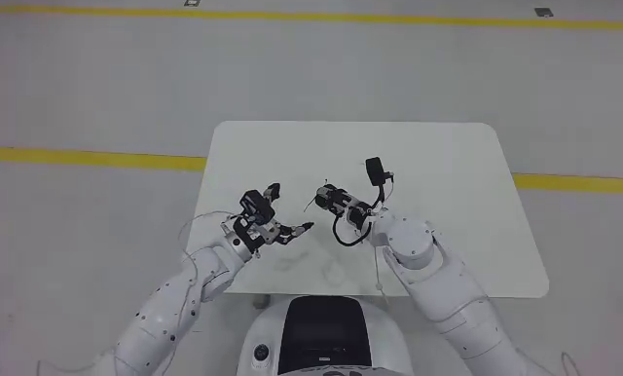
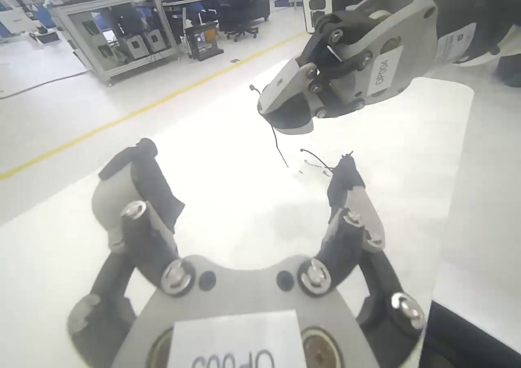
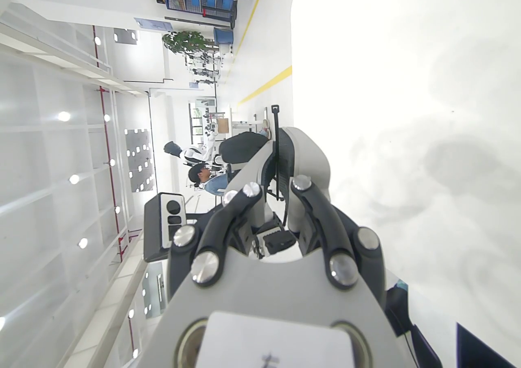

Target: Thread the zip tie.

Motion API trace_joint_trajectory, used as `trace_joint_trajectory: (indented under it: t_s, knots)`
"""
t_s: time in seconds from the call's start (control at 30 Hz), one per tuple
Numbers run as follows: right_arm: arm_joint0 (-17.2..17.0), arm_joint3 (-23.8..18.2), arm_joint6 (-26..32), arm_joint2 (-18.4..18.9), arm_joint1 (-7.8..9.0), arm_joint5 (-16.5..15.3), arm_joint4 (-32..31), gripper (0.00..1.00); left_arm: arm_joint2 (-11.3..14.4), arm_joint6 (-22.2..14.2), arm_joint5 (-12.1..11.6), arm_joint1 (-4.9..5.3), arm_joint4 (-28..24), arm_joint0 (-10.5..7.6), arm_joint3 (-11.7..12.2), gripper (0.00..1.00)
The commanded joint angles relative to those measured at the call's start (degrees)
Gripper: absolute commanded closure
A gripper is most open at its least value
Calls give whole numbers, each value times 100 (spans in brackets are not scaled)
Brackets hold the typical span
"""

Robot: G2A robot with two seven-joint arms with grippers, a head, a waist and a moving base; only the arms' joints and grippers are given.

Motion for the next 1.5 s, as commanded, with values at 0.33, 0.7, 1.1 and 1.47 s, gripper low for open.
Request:
trace_joint_trajectory:
  t_s: [0.33, 0.7, 1.1, 1.47]
  knots:
    - [0, 0, 0, 0, 0, 0, 0, 100, 362, 902, -7, -93, -171, -237, 647, 0]
    - [0, 0, 0, 0, 0, 0, 0, 100, 1113, 1838, -7, -185, -358, -881, 1400, 0]
    - [0, 0, 0, 0, 0, 0, 0, 100, 1134, 1550, -7, -191, -482, -854, 1290, 0]
    - [0, 0, 0, 0, 0, 0, 0, 100, 1170, 1546, -7, -118, -567, -806, 1163, 59]
